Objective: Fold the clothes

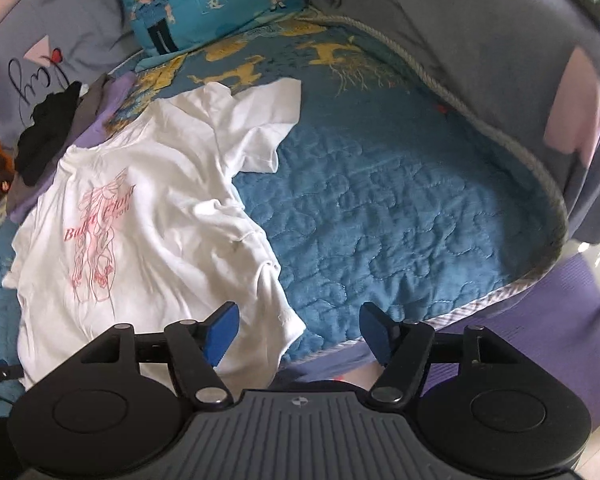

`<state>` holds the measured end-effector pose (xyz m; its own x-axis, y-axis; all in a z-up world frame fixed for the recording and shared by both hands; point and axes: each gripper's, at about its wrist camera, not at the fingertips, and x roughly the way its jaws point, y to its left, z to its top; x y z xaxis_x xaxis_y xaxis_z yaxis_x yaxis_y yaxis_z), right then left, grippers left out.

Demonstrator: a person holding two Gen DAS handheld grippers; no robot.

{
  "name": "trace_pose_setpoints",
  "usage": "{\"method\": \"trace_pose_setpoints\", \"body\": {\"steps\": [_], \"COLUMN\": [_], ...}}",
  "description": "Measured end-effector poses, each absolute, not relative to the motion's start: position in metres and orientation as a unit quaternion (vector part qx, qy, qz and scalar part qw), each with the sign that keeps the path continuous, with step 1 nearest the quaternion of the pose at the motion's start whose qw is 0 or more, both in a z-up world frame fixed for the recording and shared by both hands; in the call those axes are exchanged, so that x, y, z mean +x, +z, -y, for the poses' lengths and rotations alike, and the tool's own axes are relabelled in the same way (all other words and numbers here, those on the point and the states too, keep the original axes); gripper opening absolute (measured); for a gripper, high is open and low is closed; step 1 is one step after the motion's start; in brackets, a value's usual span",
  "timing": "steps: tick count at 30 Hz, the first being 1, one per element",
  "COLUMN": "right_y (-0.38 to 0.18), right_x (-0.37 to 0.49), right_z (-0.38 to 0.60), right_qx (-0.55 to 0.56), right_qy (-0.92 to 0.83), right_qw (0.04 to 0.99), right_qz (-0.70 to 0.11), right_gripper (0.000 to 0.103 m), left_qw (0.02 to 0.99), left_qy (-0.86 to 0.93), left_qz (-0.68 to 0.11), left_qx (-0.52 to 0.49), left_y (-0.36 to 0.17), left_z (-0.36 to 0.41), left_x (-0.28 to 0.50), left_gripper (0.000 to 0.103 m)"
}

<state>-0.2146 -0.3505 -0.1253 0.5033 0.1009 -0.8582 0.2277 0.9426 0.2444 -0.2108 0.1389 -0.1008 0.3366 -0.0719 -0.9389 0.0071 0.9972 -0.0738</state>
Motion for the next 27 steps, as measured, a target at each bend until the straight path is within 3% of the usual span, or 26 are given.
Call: {"method": "trace_pose_setpoints", "body": {"steps": [11,24,27], "right_y": [-0.144,-0.148,-0.151], "right_x": [-0.203,-0.201,-0.201], "right_z": [0.361,0.365,0.364], "right_qx": [0.165,0.174,0.175], "right_qy": [-0.018,-0.003,0.008], "right_qw": [0.843,0.841,0.840], "right_qz": [-0.512,-0.512,-0.513], "right_gripper": [0.066,0.067,0.067], "left_qw": [0.817,0.789,0.785], "left_qy": [0.023,0.007,0.004], "left_qz": [-0.576,-0.613,-0.620], "left_qx": [-0.007,0.040,0.010], "left_y": [-0.097,-0.121,-0.123], "left_z": [-0.143,-0.131,-0.137], "left_x": [-0.227,-0.191,-0.191], "left_gripper": [0.103,0.102,0.093]}}
